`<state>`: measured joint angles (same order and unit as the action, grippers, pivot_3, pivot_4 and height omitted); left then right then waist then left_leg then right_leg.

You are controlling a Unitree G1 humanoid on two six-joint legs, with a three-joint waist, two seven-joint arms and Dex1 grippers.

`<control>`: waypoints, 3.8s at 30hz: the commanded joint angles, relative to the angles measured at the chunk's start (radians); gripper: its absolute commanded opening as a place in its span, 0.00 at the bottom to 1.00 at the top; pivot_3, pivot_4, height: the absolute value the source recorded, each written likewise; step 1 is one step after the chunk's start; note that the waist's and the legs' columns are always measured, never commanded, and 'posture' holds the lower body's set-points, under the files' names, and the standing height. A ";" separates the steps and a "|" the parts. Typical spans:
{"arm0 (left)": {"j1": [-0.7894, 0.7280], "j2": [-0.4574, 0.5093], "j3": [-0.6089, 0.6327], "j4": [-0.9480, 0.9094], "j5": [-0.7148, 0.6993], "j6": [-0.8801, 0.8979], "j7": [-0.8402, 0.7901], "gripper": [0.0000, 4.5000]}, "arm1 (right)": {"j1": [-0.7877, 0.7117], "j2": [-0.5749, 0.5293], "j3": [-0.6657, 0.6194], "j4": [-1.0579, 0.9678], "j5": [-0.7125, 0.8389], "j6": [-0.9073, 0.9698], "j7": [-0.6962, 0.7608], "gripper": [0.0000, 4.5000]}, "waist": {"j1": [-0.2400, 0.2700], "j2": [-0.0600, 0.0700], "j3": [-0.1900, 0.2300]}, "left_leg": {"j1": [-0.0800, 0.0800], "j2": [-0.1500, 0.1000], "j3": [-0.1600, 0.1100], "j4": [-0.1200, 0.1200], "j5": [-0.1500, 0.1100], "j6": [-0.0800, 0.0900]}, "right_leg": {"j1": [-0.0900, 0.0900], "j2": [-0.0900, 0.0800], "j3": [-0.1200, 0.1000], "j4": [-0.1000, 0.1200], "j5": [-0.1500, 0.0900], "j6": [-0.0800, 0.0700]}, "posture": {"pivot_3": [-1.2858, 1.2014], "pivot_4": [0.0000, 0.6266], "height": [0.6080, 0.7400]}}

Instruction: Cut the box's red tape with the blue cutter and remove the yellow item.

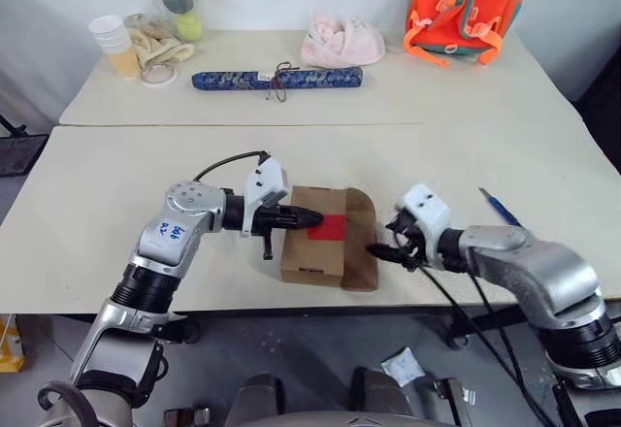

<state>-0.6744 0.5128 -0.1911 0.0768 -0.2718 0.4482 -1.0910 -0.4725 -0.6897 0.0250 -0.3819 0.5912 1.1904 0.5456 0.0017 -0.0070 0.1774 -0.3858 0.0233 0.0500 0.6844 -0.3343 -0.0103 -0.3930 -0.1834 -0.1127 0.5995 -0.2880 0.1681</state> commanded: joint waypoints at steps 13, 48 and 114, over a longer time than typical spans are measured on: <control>0.017 0.009 -0.002 0.003 0.004 0.006 -0.007 0.00 | -0.156 0.071 -0.195 0.314 0.251 0.424 0.078 0.77 | -0.002 0.000 0.000 | 0.000 0.000 0.000 0.000 0.000 0.000 | 0.000 0.000 0.000 0.000 0.000 0.000 | 0.52 0.24 1.00; 0.048 0.015 0.009 -0.034 -0.015 0.024 -0.012 0.00 | -0.184 0.265 -0.162 0.384 0.184 0.424 -0.025 0.01 | -0.006 0.001 0.000 | 0.000 0.000 0.000 0.000 0.000 0.000 | 0.000 0.000 0.000 0.001 0.000 0.000 | 0.52 0.24 1.00; 0.113 -0.102 0.031 -0.063 -0.142 -0.168 -0.115 0.00 | -0.478 -0.744 0.222 0.375 1.381 0.222 -0.871 0.01 | 0.034 0.000 0.001 | -0.011 0.003 0.002 0.005 -0.001 0.002 | -0.005 0.001 -0.003 -0.009 0.004 -0.003 | 0.52 0.24 1.00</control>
<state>-0.5648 0.3986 -0.1710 0.1000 -0.3551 0.2448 -1.1573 -0.9318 -1.4037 0.2937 -0.0026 1.9541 1.4185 -0.3200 0.0359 -0.0067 0.1781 -0.3983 0.0266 0.0514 0.6902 -0.3353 -0.0085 -0.3980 -0.1823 -0.1170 0.5901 -0.2844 0.1654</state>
